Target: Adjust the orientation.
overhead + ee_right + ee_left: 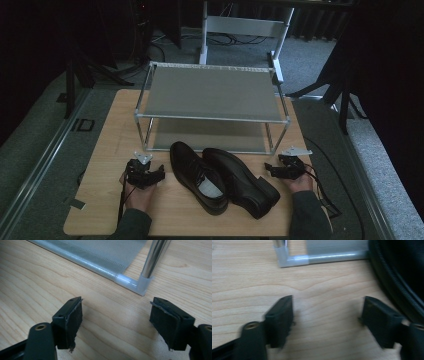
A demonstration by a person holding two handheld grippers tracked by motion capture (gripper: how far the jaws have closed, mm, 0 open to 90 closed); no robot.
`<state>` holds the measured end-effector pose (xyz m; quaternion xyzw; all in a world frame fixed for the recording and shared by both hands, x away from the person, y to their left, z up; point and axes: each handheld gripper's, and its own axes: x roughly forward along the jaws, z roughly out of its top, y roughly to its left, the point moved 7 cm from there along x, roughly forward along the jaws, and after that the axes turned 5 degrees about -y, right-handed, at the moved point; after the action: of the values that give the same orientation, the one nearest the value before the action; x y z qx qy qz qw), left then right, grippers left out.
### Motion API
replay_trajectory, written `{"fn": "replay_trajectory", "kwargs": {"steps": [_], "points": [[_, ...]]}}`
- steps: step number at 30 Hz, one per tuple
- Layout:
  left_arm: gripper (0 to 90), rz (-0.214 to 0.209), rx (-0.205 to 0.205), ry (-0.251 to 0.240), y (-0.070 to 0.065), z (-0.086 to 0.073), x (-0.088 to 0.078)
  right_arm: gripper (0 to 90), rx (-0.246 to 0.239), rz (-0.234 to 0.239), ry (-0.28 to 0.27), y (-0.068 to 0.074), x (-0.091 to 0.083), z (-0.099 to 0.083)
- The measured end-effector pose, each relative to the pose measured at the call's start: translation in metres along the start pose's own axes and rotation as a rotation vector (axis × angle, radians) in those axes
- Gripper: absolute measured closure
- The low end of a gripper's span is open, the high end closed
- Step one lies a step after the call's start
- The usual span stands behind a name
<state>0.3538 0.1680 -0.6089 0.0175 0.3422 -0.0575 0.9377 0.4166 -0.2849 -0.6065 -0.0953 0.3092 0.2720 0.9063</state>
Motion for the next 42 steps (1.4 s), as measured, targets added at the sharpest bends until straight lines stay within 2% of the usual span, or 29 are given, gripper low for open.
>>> {"fn": "replay_trajectory", "kwargs": {"steps": [1,2,3,4,6,9,13,14,19,20,23,26,27,28,32,34,36,42], "points": [[38.9,0.017,0.046,-0.022,-0.004,0.001,-0.005,28.7,0.004,-0.002,-0.002,0.001,-0.001,-0.001],[40.7,0.017,0.046,-0.022,-0.004,0.001,-0.005,28.7,0.004,-0.002,-0.002,0.001,-0.001,-0.001],[40.7,0.006,0.067,-0.038,-0.008,0.002,-0.008,29.3,0.004,-0.003,-0.004,0.001,-0.002,-0.001],[41.5,0.006,0.067,-0.038,-0.008,0.002,-0.008,29.9,0.003,-0.004,-0.004,0.001,-0.002,-0.001],[42.2,-0.035,0.15,-0.069,-0.021,0.004,-0.02,32.4,0.007,-0.008,-0.008,0.0,-0.003,-0.002],[42.4,-0.064,0.181,-0.078,-0.03,0.002,-0.027,33.5,0.009,-0.012,-0.009,0.0,-0.003,-0.002],[43.3,-0.096,0.185,-0.082,-0.036,0.001,-0.034,39.3,0.015,-0.019,-0.001,0.001,-0.006,-0.002],[43.3,-0.117,0.184,-0.088,-0.04,0.001,-0.038,41.4,0.022,-0.013,0.003,0.002,-0.008,-0.002],[42.7,-0.149,0.191,-0.105,-0.048,0.003,-0.047,42.7,0.018,-0.008,-0.013,0.009,-0.017,0.004],[42.5,-0.175,0.191,-0.112,-0.053,0.003,-0.052,42.6,0.012,-0.004,-0.022,0.012,-0.02,0.007],[42.4,-0.203,0.195,-0.125,-0.059,0.004,-0.06,42.0,-0.017,0.001,-0.037,0.024,-0.029,0.015],[42.4,-0.22,0.199,-0.142,-0.063,0.005,-0.066,42.1,-0.048,0.0,-0.051,0.036,-0.038,0.021],[42.4,-0.22,0.199,-0.142,-0.063,0.005,-0.066,42.1,-0.048,0.0,-0.051,0.036,-0.038,0.021],[42.4,-0.234,0.201,-0.147,-0.065,0.005,-0.069,42.3,-0.063,0.003,-0.062,0.044,-0.045,0.025],[42.4,-0.262,0.197,-0.15,-0.07,0.006,-0.073,42.5,-0.087,0.017,-0.089,0.058,-0.058,0.037],[42.4,-0.268,0.206,-0.158,-0.072,0.007,-0.073,42.4,-0.105,0.027,-0.105,0.067,-0.064,0.042],[42.4,-0.283,0.197,-0.155,-0.074,0.007,-0.072,42.4,-0.118,0.043,-0.118,0.075,-0.069,0.046],[42.5,-0.311,0.206,-0.135,-0.079,0.002,-0.068,42.3,-0.151,0.087,-0.144,0.097,-0.079,0.054]]}}
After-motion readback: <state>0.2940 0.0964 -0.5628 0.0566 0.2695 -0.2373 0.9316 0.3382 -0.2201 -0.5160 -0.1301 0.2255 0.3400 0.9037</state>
